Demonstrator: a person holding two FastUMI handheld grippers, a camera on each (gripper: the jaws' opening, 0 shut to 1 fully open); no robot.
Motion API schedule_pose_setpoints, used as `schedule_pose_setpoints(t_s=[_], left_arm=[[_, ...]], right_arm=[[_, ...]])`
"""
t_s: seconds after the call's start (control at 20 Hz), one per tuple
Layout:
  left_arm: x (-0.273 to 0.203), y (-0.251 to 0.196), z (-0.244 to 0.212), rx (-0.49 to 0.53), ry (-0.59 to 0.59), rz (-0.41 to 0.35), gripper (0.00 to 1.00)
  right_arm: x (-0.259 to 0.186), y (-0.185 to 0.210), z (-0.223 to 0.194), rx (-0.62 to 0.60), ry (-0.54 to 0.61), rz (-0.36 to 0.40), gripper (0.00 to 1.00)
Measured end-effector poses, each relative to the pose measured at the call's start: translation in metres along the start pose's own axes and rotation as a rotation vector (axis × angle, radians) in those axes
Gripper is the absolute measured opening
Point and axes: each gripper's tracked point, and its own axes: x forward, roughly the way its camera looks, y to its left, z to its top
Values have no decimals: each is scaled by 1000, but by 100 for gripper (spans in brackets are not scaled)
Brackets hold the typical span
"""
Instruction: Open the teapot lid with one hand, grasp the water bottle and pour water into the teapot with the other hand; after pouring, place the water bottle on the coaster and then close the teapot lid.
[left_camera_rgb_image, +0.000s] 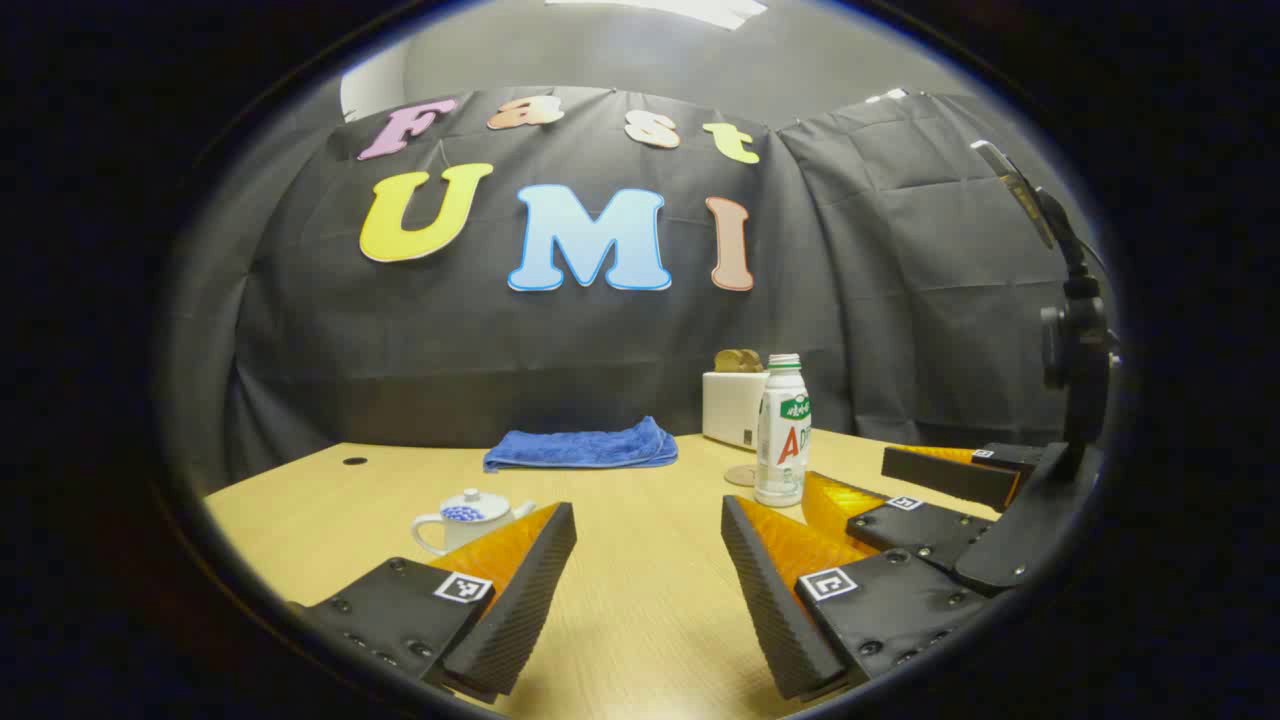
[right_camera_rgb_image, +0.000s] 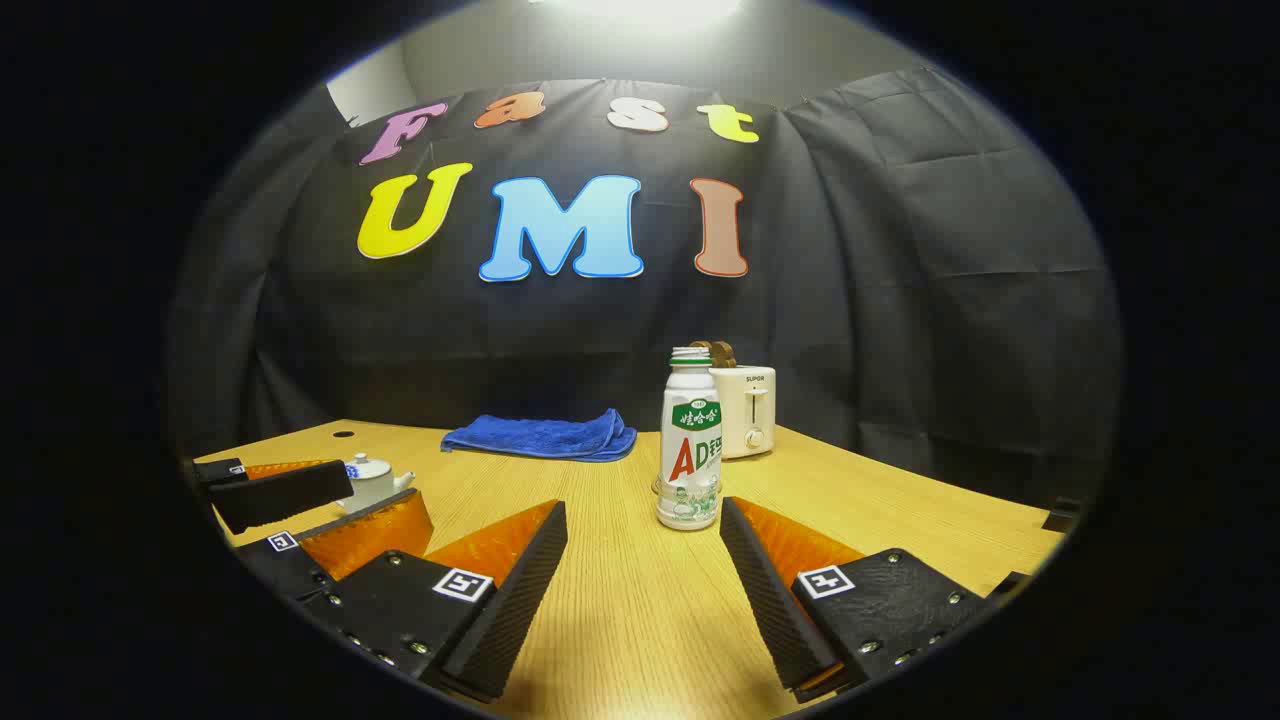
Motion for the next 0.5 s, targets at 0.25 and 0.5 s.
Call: schedule_pose_setpoints(t_s=[0.25,0.5], left_arm=[[0,0,-1,0,1,0,99],[0,0,0,0,2,0,100]], right_arm=[[0,0,-1,1,3,1,95],[0,0,-1,1,5,1,95]])
